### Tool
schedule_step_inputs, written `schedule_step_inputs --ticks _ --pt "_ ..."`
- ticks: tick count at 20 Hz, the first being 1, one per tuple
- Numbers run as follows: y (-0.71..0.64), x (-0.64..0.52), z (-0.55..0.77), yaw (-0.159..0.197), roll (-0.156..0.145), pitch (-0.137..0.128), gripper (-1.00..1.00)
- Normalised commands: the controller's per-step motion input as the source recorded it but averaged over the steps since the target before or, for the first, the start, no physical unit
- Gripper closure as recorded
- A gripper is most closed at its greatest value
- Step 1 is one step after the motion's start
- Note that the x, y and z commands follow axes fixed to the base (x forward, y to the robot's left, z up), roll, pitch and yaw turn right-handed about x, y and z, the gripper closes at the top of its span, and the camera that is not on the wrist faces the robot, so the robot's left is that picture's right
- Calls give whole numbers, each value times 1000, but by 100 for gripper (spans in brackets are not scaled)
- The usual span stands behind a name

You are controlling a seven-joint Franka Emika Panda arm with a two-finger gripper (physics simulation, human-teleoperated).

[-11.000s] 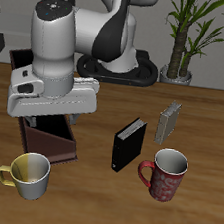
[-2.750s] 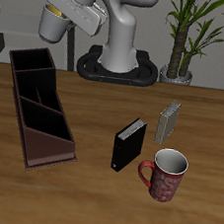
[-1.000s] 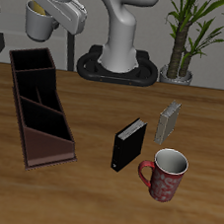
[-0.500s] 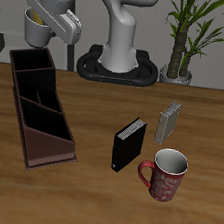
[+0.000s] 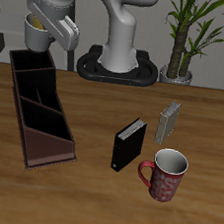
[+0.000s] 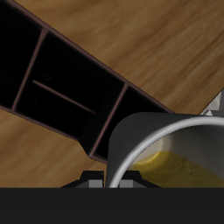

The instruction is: Place the white-yellow mug into the right desk caddy's right compartment and place the black book into the right desk caddy's back compartment

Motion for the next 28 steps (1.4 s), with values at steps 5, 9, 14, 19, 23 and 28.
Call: schedule_step_inputs --ticks 5,9,14,19,23,28 --pt "-95 -199 34 -10 14 -31 100" --pt "-91 -367 151 65 76 -68 100" --pt "-80 -214 18 30 101 1 100" --pt "-130 -98 74 53 32 -9 100" --pt "-135 70 143 19 35 -15 100" --pt "33 122 65 -18 22 -16 100"
